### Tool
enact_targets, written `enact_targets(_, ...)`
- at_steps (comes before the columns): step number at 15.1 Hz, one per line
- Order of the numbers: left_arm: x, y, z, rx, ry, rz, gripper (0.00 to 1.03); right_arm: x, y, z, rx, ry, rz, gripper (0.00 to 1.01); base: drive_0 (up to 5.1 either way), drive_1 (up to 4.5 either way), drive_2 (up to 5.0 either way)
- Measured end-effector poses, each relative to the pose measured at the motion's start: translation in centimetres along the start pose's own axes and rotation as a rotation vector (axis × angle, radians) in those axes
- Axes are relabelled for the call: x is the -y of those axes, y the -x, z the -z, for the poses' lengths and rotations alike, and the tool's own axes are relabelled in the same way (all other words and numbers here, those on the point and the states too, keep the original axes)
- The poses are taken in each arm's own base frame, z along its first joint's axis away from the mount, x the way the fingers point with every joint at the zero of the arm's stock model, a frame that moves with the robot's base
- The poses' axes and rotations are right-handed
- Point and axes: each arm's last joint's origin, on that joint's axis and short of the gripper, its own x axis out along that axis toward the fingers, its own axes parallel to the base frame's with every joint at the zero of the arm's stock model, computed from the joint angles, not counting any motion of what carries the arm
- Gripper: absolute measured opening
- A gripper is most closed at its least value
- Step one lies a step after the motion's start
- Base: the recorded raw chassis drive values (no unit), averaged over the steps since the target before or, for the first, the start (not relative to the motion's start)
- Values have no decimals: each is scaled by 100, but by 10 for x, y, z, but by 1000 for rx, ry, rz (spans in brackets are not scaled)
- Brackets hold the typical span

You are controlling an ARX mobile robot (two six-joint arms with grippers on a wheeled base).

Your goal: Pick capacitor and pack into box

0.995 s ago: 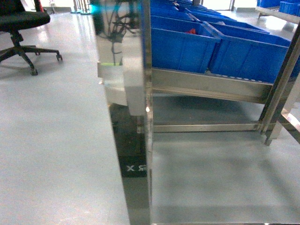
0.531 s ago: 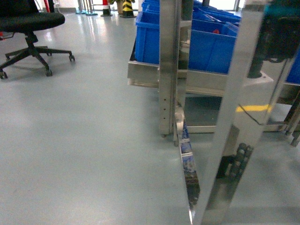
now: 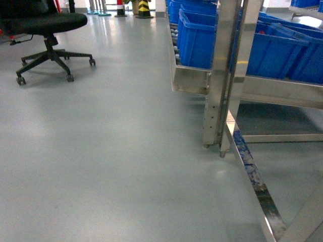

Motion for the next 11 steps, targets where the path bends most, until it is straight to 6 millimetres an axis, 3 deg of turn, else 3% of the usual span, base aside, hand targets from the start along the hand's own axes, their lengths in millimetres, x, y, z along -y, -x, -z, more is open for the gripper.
enact_targets(11,0,0,0,2,0,0,44,0,0,0,2,0,0,98,-501,235,235)
